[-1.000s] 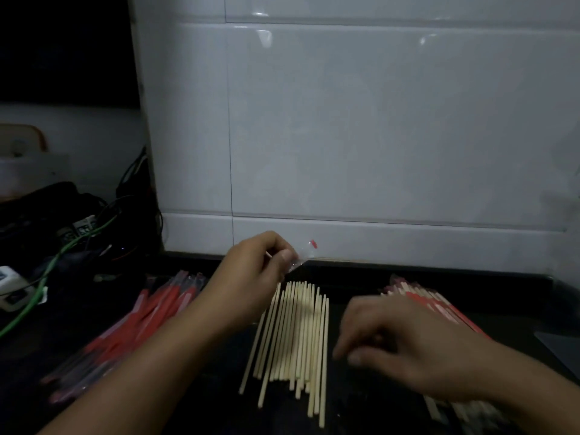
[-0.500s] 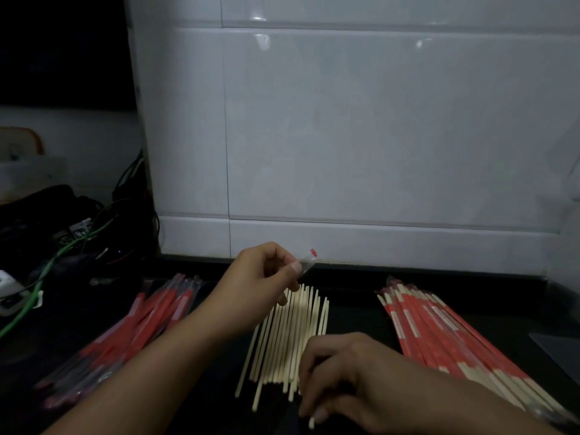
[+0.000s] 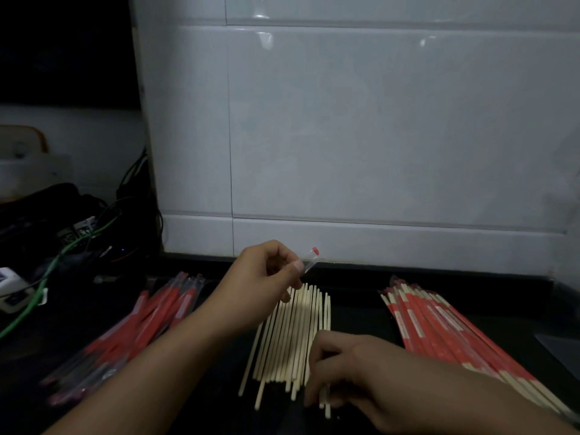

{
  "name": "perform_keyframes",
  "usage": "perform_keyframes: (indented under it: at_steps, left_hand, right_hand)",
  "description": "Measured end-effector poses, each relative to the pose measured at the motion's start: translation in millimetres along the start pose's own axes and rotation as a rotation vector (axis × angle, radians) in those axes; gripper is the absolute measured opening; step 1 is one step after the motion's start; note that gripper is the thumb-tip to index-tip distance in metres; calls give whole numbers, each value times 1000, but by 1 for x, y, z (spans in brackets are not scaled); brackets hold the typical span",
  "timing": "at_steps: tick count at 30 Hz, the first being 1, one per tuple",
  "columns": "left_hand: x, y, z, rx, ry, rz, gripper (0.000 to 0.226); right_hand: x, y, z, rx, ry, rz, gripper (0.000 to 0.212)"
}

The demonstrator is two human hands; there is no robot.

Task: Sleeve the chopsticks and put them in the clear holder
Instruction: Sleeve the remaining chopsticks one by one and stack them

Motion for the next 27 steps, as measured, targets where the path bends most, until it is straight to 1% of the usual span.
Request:
perform_keyframes:
  at_steps: [4,8,10,12,14,15,17,19,21,22,24,25,27]
  left_hand:
    - [0,-1,-1,-6,-20,-1,8]
    - [-1,0,-1,-9,-34,-12,8]
    - [-1,0,-1,-10,-31,-10,7]
    - [0,0,-1,-9,-25,-5,7]
    - [0,-1,-1,-5,-14,-7,7]
    - [0,-1,0,-5,-17,-11,7]
    - [0,0,1,-10,-30,-20,8]
    - [-2,1,2,-18,-60,-26,9]
    - [-2,2,3,-19,-90,-34,9]
    - [-2,2,3,-18,-99,-38,10]
    - [-2,2,3,-19,-117,-39,11]
    - [-2,2,2,-20,-126,-39,11]
    - [-3,3,3,-24,-146,-40,11]
  right_hand:
    - [-3,0,7,30,29,19,20]
    - [-6,0,14,86,68,38,21]
    - [-5,2,14,112,50,73,22]
    - [1,2,12,151,33,169,23]
    - [12,4,10,192,44,375,25]
    - [18,5,8,200,59,516,25]
    - [32,10,6,154,48,852,23]
    - [49,17,7,57,-111,1198,19]
    - [69,26,17,-31,-364,1467,13]
    - [78,31,25,-83,-506,1557,12]
    - [90,39,42,-172,-802,1653,12]
    - [94,42,49,-206,-922,1670,14]
    - [96,42,57,-240,-1071,1670,15]
Point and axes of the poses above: each hand's wrist, its own y-axis away from the middle knuckle, its own x-axis out of the back of the hand, z = x × y, the point moved 1 cm from there along -y, towards the middle knuckle, and after that the axes turned 3 degrees about z, right-handed, at the moved point
